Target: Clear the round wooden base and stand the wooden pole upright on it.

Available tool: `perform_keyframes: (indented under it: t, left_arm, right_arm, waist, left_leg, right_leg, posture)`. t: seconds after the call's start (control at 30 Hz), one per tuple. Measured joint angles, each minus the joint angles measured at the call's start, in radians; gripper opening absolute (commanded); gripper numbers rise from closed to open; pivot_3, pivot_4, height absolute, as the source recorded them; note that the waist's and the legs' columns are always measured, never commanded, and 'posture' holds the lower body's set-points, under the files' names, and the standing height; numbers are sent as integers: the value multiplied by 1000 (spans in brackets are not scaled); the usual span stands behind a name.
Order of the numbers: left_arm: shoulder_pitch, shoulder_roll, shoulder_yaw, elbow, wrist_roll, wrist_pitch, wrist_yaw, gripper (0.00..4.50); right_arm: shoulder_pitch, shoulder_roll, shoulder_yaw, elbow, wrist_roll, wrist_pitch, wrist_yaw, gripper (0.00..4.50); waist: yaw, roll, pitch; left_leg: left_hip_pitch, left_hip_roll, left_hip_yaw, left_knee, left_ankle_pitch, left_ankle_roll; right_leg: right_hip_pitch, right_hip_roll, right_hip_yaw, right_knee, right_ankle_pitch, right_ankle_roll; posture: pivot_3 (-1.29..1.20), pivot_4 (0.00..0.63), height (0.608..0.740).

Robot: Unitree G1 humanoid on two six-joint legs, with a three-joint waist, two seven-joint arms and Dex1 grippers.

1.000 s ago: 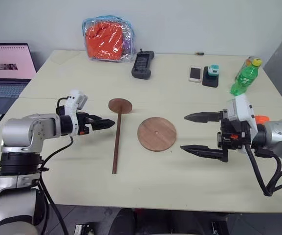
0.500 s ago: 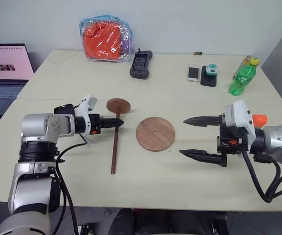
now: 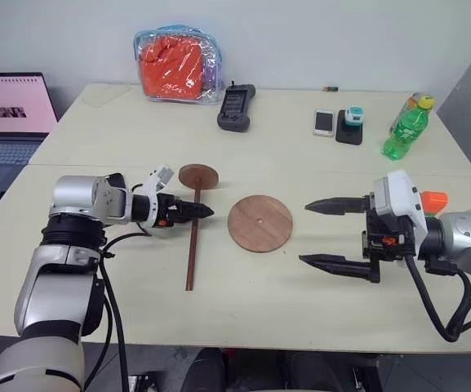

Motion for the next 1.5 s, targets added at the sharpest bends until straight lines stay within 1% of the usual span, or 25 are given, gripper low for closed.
perform_keyframes:
  t: [0.4, 0.5, 0.57, 0.73, 0.97, 1.0, 1.03, 1.1, 1.13, 1.17, 1.23, 1.33, 1.4, 1.47, 1.5]
  left_arm:
    - [-2, 0, -40, 60, 14, -37, -86, 1372]
    - [4, 0, -32, 66, 11, -51, -110, 683]
    - [11, -1, 3, 65, -9, -45, -116, 273]
    - [43, -5, 75, 8, -62, -29, -119, 227]
    - [98, -38, 226, -123, -146, -19, -62, 227]
    - [104, -74, 276, -171, -156, -49, -22, 227]
    - [104, -96, 299, -206, -168, -72, 1, 226]
    - [107, -136, 324, -297, -178, -140, 40, 226]
    - [110, -186, 341, -371, -171, -211, 90, 226]
    - [105, -245, 332, -465, -167, -292, 126, 226]
    - [98, -288, 315, -539, -151, -372, 165, 226]
    - [129, -327, 230, -662, -59, -570, 206, 226]
    - [175, -341, 167, -690, -9, -674, 206, 226]
    - [204, -353, 138, -688, 23, -739, 212, 226]
    - [219, -365, 124, -680, 52, -810, 215, 226]
  right_arm:
    - [3, -14, -8, -14, 20, 11, -8, 4500]
    - [4, -23, -10, -15, 20, 16, -8, 4500]
    - [4, -24, -10, -15, 20, 18, -8, 4500]
    - [5, -25, -10, -15, 20, 18, -7, 4500]
    - [4, -32, -11, -12, 19, 18, -4, 4500]
    - [5, -40, -15, -12, 19, 18, -3, 4500]
    - [5, -42, -20, -12, 20, 18, -2, 4500]
    - [6, -47, -37, -12, 20, 18, 0, 4500]
    - [18, -48, -53, -13, 19, 17, -6, 4500]
    - [22, -45, -56, -13, 17, 16, -12, 4500]
    - [25, -38, -57, -18, 14, 11, -27, 4500]
    - [69, -19, -58, -45, -35, -15, -73, 4500]
    - [92, 1, -47, -59, -70, -23, -108, 4500]
    - [111, 13, -33, -78, -99, -26, -136, 4500]
    - [129, 35, -4, -97, -137, -32, -170, 4500]
  waist:
    - [0, 0, 0]
    - [0, 0, 0]
    - [0, 0, 0]
    - [0, 0, 0]
    - [1, 0, 0]
    - [5, 0, 0]
    - [6, 0, 0]
    - [7, -1, 0]
    - [11, -1, 0]
    - [17, -1, 0]
    - [22, -1, 0]
    - [21, -1, 0]
    - [21, -1, 0]
    - [21, -1, 0]
    - [22, -1, 0]
  left_leg:
    - [0, 0, 0, 0, 0, 0]
    - [0, 0, 0, 0, 0, 0]
    - [0, 0, 0, 0, 0, 0]
    - [0, 1, 0, 0, 0, 0]
    - [-1, 1, 0, 0, 0, 0]
    - [-1, 0, -1, 1, 0, 0]
    - [-2, 1, -1, 1, 0, -1]
    - [-4, 0, -3, 2, 2, -3]
    - [-5, 0, -3, 2, 2, -4]
    - [-6, 0, -4, 3, 2, -4]
    - [-6, 0, -3, 3, 2, -4]
    - [-3, 0, 0, 2, 2, -4]
    - [-3, 1, 2, 1, 2, -4]
    - [-2, 1, 2, 2, 2, -4]
    - [-3, 0, 2, 2, 2, -3]
  right_leg:
    - [0, 0, 0, 0, 0, 0]
    - [0, 0, 0, 0, 0, 0]
    - [0, 0, 0, 0, 0, 0]
    - [0, -1, 0, 0, 0, 0]
    - [0, -2, 0, 0, 0, 0]
    - [0, -3, 1, 0, 0, 0]
    - [0, -3, 1, -1, 0, 0]
    - [-1, -3, 1, -1, 0, 0]
    - [-1, -4, 1, -1, 0, 0]
    - [-1, -4, 0, -2, 0, 0]
    - [-1, -4, 1, -2, 0, 1]
    - [0, -3, 3, -1, 0, 1]
    - [0, -2, 3, 0, 1, 1]
    - [0, -2, 3, 0, 1, 1]
    - [0, -1, 2, 0, 1, 1]
  posture:
    - [0, 150, 740]
    - [0, 150, 740]
    - [0, 150, 740]
    - [0, 150, 740]
    - [0, 150, 740]
    - [0, 150, 740]
    - [0, 150, 740]
    - [0, 150, 740]
    - [0, 150, 740]
    - [0, 150, 740]
    - [0, 150, 740]
    - [0, 150, 740]
    - [0, 150, 740]
    - [0, 150, 740]
    - [0, 150, 740]
